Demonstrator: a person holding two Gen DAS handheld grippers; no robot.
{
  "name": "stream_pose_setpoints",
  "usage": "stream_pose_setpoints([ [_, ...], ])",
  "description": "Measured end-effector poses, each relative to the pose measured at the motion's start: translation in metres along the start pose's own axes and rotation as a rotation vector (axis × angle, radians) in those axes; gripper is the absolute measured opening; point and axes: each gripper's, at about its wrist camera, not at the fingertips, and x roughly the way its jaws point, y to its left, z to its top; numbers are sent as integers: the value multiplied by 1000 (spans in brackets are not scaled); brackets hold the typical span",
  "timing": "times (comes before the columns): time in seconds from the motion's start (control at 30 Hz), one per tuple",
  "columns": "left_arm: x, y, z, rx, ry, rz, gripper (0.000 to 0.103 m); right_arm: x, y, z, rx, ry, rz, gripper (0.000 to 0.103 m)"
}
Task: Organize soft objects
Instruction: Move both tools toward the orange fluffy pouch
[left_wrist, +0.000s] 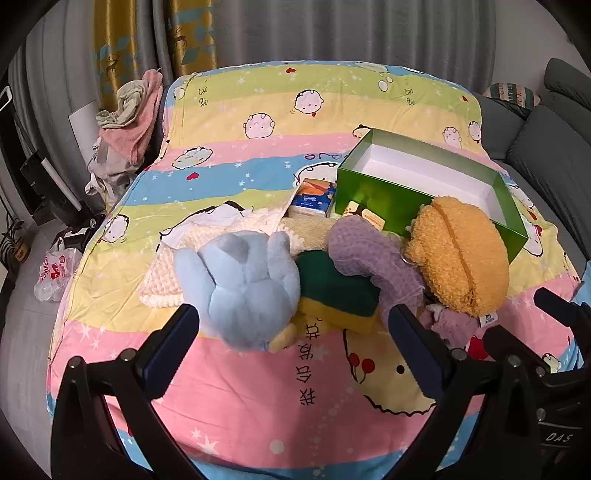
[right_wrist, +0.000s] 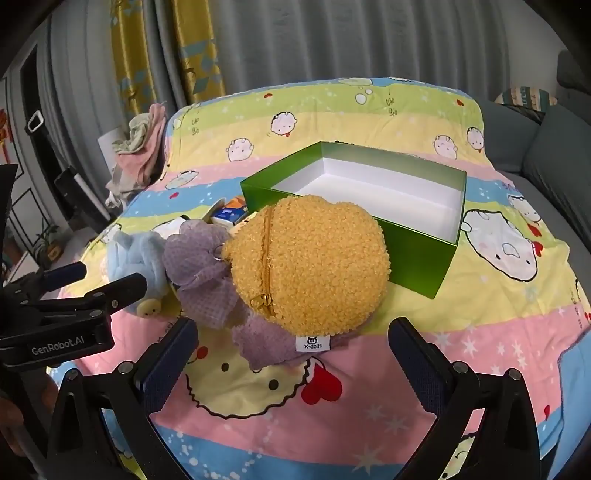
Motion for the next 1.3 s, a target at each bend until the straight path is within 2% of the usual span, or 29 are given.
stream_pose_setpoints([
  [1.0, 11, -10, 0, 4, 22, -26, 102, 3, -6, -3, 12, 3, 5, 103],
  [1.2, 12, -14, 1, 3, 23, -76, 102, 7, -12, -4, 22, 4, 9, 103],
  [1.3, 13, -17, 4, 2, 29, -125, 102, 10, -17, -6, 35, 6, 18, 103],
])
